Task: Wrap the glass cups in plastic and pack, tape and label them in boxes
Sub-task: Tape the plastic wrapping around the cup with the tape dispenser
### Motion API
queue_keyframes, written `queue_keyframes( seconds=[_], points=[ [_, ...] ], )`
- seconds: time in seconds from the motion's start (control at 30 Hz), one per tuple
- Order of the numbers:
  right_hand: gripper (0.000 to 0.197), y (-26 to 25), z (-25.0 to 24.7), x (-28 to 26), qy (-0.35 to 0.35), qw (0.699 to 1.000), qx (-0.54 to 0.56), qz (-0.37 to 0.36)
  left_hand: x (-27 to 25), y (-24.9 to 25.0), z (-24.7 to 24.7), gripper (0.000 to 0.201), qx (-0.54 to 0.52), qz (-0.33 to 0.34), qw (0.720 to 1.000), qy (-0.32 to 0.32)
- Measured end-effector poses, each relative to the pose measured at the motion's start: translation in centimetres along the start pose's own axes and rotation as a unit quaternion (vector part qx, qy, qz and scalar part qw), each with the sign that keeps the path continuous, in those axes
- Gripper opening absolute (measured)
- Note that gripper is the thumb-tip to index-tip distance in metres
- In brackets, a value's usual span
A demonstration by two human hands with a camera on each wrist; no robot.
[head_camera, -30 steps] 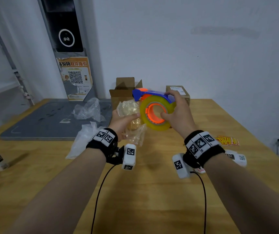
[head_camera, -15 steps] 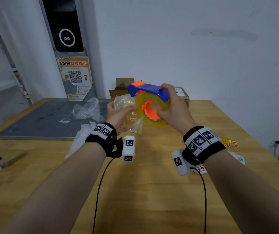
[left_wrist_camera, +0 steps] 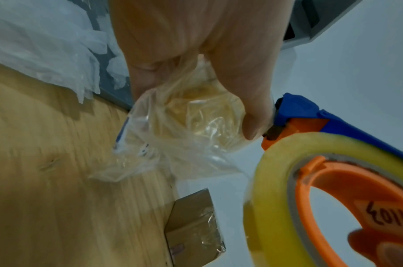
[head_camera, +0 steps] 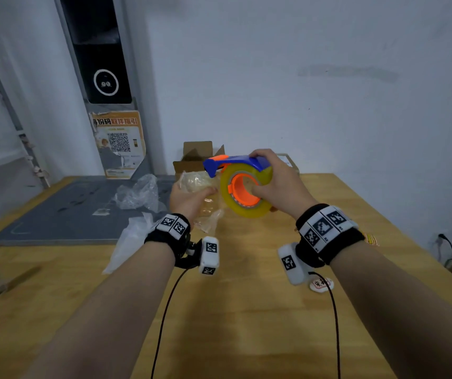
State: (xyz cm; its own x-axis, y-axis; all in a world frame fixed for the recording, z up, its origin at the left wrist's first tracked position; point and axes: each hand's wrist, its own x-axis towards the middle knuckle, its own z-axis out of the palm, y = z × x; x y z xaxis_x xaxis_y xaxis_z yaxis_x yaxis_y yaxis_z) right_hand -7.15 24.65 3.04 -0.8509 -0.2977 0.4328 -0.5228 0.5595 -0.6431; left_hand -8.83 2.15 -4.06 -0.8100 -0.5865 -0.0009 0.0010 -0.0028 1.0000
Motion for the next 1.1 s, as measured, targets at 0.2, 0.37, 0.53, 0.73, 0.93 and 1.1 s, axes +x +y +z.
queue_keyframes(
  seconds=[0.2, 0.37, 0.53, 0.73, 0.93, 1.1],
  points=[
    [0.057, 0.4, -2.2, -0.8, -0.011, 0.999, -0.033, 0.027, 0.8, 0.1, -2.4, 0.104, -0.009, -0.027, 0.998, 0.06],
    [0.062, 1.6, -2.6, -2.1, -0.032, 0.999, 0.013, 0.026, 4.0, -1.2, -4.2, 0.139, -0.067, -0.166, 0.983, 0.027],
    [0.066, 2.7, -1.0, -3.3, -0.032, 0.998, 0.042, 0.024, 0.3, 1.7, -4.2, 0.089, -0.037, -0.196, 0.973, -0.116],
    [0.067, 5.0, 0.4, -4.5, -0.039, 0.998, 0.036, -0.023, 1.3, 2.0, -4.7, 0.072, -0.116, -0.197, 0.962, -0.149],
    [0.067, 5.8, 2.4, -4.3, -0.056, 0.997, 0.008, -0.058, 4.3, 0.2, -3.8, 0.074, -0.165, -0.208, 0.951, -0.16],
    [0.066, 6.3, 3.2, -3.9, -0.045, 0.997, 0.003, -0.059, 0.3, 2.2, -3.7, 0.078, -0.239, -0.227, 0.923, -0.201]
  ],
)
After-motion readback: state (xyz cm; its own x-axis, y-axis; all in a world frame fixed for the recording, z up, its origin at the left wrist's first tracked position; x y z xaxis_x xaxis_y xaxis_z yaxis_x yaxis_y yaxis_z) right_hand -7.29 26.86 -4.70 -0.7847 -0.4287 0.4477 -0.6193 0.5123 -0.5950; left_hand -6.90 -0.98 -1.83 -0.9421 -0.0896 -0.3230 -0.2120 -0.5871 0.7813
